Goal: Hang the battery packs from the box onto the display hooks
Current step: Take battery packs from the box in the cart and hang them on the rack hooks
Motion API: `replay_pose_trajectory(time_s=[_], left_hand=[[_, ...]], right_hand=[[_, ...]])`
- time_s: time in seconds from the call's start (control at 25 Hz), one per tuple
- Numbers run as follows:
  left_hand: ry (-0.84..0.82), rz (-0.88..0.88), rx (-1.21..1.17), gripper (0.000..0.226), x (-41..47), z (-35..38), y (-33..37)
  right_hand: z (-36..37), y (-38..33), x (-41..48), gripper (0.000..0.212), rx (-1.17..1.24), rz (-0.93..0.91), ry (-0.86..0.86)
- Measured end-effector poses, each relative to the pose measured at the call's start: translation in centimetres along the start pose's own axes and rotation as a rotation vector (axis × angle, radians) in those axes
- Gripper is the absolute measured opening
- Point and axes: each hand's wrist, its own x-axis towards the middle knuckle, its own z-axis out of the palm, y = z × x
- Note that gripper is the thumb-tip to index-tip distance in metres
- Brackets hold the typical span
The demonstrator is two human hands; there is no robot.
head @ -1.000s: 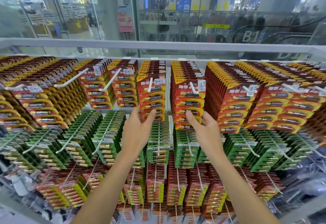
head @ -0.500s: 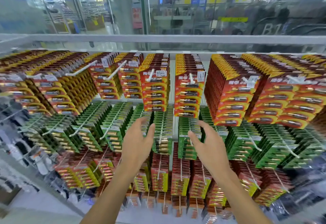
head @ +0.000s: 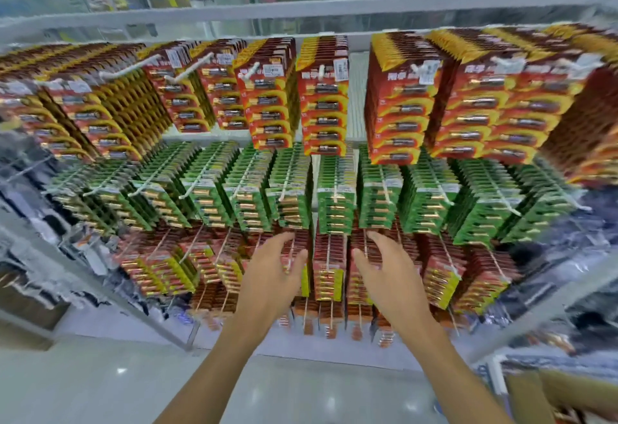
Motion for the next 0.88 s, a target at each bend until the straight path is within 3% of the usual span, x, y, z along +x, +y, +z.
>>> replay_pose_trajectory(time_s=[0.16,0.4,0.56,0.72,0.88], left_hand=[[-0.085,0.099,-0.013,0.054,-4.4,2.0,0.6],[-0.235,0.167,-0.084,0.045,-13.3,7.9,1.6],[-0.360,0.256,-0.078,0.038,-18.6,12.2,4.4],[-0.470,0.335,-0.061,0.043,-22.9,16.5,8.3],[-0.554,0.390,-0.051,0.041,-26.8,21.5,13.3]], right_hand=[[-0.9,2.8,-6.0,0.055,-0.049,0.043,0.072],[-2.1,9.0,-17.5,0.037,-0.041,0.249,0.067],[-4.6,13.2,-24.5,0.047,-0.075,0.391,0.126],[-8.2,18.4,-30.2,0.034,-0.069,0.478,0.190],[-12.3,24.1,-34.7,0.047,-0.070,0.609,0.229]])
